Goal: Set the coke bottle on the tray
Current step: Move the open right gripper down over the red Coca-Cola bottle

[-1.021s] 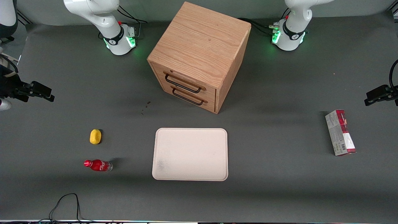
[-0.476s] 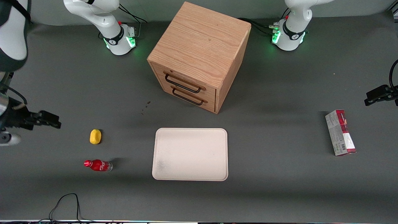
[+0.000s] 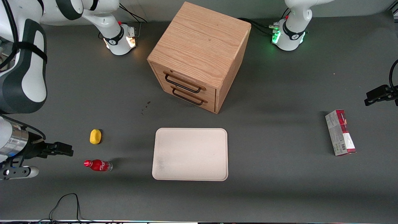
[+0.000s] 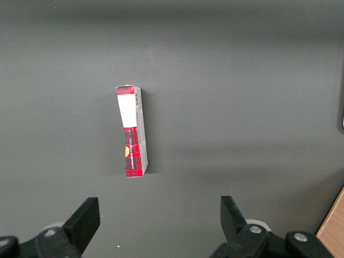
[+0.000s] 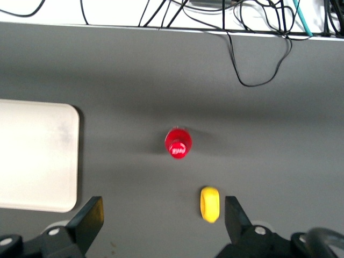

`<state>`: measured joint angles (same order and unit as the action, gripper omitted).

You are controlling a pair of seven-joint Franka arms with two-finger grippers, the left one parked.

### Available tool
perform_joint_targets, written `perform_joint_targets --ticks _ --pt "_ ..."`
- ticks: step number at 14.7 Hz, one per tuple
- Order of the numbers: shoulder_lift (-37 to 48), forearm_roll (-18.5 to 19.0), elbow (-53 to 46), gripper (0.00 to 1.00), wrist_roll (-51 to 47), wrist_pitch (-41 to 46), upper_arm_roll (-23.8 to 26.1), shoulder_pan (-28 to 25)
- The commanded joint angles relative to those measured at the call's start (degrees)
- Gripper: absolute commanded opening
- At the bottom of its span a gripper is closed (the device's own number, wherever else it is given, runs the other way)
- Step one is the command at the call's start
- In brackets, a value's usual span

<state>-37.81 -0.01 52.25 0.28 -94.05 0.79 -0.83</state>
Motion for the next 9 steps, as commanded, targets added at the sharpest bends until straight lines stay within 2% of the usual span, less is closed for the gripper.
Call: perform_joint_targets --ticks 1,9 --pt "-2.5 -0.1 -3.2 1.0 1.0 -0.8 1.5 1.2" --pt "-8.1 0.1 -2.2 1.0 0.9 -2.7 1.2 1.1"
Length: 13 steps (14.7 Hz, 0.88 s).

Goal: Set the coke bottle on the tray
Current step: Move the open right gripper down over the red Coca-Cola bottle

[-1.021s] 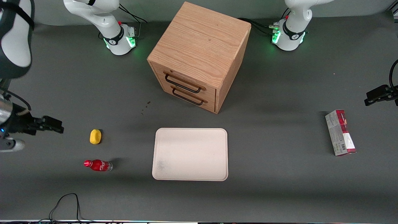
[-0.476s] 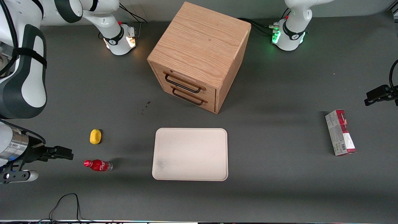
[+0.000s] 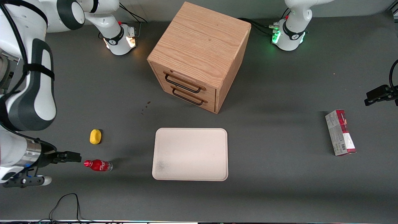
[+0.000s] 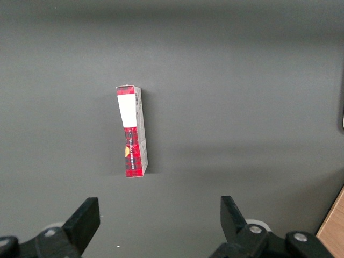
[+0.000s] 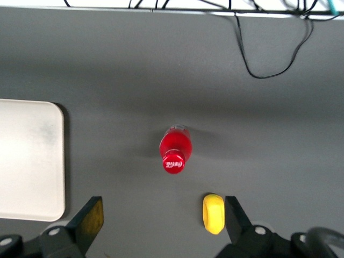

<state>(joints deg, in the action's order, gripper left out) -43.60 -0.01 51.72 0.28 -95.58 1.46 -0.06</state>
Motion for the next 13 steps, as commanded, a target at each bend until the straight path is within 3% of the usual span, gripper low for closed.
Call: perform_joint_targets --ticks 1,7,13 --pt "-3.2 0.1 -1.6 1.0 0.9 -1.8 0.6 0.3" --pt "-4.9 0.7 2.5 1.0 1.0 -4.2 0.6 0.1" --pt "-5.0 0.7 7.7 1.0 0.6 -12.2 0.5 0.0"
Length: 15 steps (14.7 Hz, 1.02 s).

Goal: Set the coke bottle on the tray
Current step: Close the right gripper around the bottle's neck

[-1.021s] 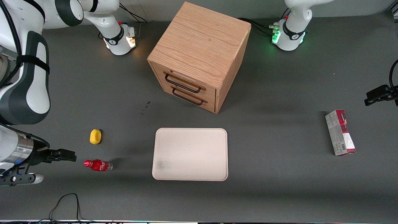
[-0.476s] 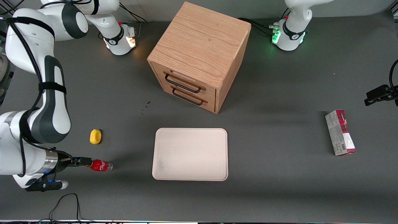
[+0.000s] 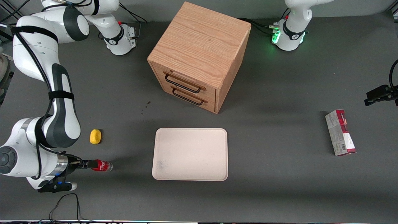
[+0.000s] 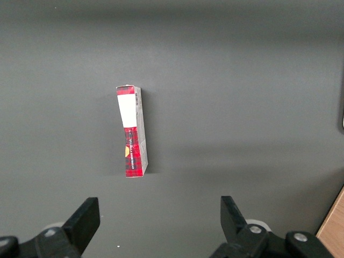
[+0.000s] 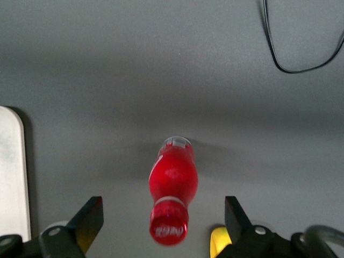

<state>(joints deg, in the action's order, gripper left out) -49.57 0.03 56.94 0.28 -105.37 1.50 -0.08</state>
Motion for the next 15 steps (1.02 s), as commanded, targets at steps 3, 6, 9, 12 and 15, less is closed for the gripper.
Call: perform_joint_targets --ticks 3,6,9,12,15 --pt "1.1 0.6 4.2 1.0 0.7 -3.1 0.4 0.0" --pt "1.1 0.7 4.4 1.0 0.7 -3.1 0.4 0.0" --pt "1.1 0.7 5.5 0.81 0.7 -3.1 0.4 0.3" --pt "1.1 0.8 5.6 0.42 1.3 -3.0 0.4 0.3" --pt "1.3 0.8 5.6 0.0 1.1 -2.8 0.4 0.2"
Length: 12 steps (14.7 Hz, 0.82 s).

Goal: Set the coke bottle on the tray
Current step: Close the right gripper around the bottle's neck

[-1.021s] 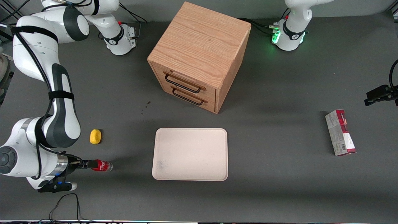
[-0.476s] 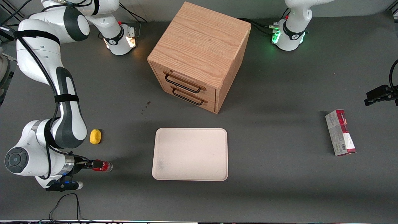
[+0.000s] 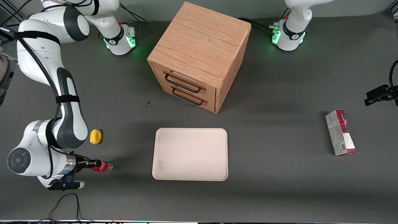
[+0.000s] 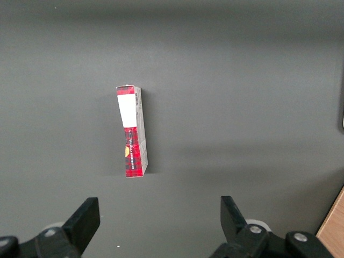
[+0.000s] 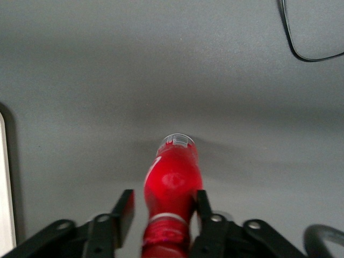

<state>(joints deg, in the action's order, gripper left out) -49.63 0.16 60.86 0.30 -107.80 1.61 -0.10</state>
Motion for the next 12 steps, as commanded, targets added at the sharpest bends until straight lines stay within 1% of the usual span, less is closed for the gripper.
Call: perform_joint_targets --ticks 1,8,10,12 --pt "1.4 0.6 1.6 0.0 1.2 -0.4 0.3 0.3" --pt "2.2 0.9 1.3 0.0 1.4 0.2 0.2 0.2" --pt "2.7 2.5 1.1 0.0 1.4 1.0 0.2 0.2" --pt "2.9 2.6 0.8 0.0 1.4 2.0 0.2 0.2"
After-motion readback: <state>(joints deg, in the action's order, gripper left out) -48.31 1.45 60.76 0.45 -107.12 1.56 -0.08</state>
